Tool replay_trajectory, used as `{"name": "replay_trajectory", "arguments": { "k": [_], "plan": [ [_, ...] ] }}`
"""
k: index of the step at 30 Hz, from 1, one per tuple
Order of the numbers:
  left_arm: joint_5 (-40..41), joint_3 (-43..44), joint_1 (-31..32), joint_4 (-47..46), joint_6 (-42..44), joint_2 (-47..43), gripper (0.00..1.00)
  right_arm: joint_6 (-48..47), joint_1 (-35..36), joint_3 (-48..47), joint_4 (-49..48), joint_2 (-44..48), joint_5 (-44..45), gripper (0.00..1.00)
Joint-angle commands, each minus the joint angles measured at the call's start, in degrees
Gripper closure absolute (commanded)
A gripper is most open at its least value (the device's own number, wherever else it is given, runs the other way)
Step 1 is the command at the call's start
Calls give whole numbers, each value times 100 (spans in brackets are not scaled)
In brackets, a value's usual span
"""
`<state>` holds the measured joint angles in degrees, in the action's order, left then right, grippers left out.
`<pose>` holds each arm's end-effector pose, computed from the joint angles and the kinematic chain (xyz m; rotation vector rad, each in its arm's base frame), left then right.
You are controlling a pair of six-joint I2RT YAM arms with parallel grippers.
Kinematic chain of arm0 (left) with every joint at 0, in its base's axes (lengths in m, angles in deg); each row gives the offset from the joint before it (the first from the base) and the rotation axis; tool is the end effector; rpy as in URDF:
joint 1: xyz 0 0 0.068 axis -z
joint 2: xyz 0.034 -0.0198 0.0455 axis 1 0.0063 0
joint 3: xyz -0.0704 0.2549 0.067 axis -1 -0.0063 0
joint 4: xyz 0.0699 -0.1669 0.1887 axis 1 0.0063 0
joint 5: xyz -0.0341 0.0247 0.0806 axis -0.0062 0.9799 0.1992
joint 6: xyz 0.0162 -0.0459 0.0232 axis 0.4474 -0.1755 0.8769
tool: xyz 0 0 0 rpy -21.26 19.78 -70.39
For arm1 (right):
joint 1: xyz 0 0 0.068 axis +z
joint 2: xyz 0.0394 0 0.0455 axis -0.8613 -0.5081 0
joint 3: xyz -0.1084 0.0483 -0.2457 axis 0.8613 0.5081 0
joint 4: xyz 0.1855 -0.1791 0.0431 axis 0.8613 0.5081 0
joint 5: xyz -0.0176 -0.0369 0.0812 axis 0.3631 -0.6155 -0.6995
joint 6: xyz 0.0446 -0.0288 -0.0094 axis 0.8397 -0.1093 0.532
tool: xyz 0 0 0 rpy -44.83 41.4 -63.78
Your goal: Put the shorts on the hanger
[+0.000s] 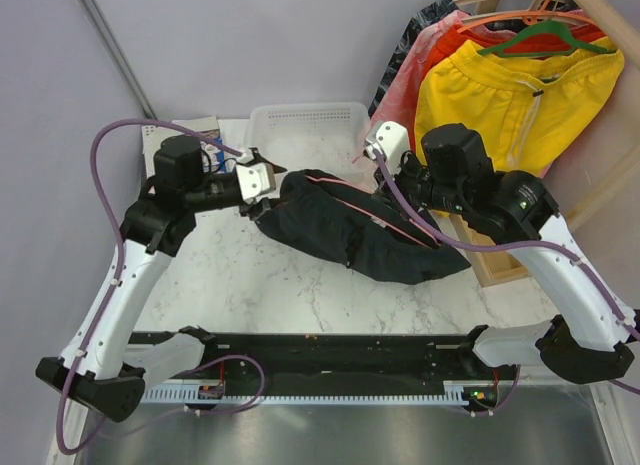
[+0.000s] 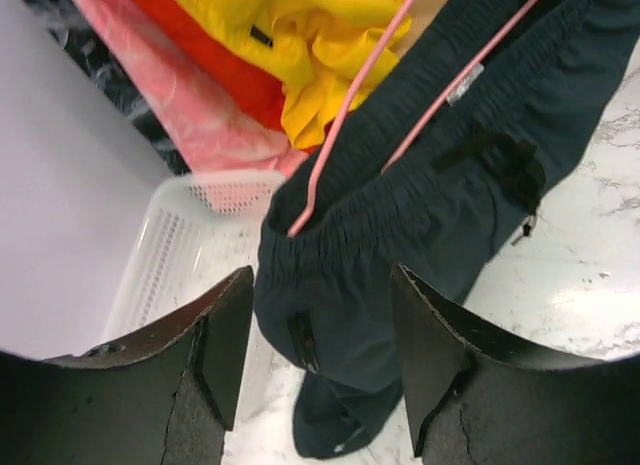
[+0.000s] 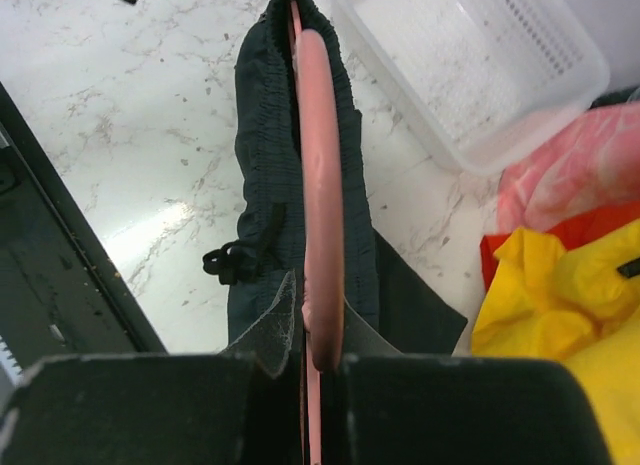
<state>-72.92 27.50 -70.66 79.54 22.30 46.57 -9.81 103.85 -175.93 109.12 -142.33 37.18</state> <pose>0.1860 -0.0913 0.4348 1.3536 1.2421 -0.4871 0.1583 0.1591 0.4859 -1.0786 1.8212 0.4031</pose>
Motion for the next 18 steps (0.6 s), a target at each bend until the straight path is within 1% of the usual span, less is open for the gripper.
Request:
{"name": "replay_trajectory", "arguments": {
  "k": [1,2,5,7,8,10,11,16,18],
  "plan": [
    [974,125,947,-1170,-235,287,37,1317,-17,-128,-27,41,427,100],
    [1124,125,1367,-1345,-25,332,38,1571,-17,-163,-27,-2,436,100],
    [1433,204,1931,-1565,223,621,40,1792,-17,-146,-106,23,296,100],
    [1539,222,2135,-1663,390,736,43,2003,-17,-85,-123,24,208,100],
    [1539,231,2336,-1672,565,824,44,2074,-17,-32,-141,67,207,100],
    [1687,143,2557,-1760,785,877,45,2162,-17,160,-281,129,155,100],
    [1766,125,2767,-1803,908,912,45,2206,-17,214,-316,164,129,100],
    [2337,55,3208,-2067,1339,1193,45,2303,-17,328,-396,190,-284,100],
    [2514,46,3366,-2085,1533,1264,52,2320,-17,399,-413,226,-372,100]
  ]
}}
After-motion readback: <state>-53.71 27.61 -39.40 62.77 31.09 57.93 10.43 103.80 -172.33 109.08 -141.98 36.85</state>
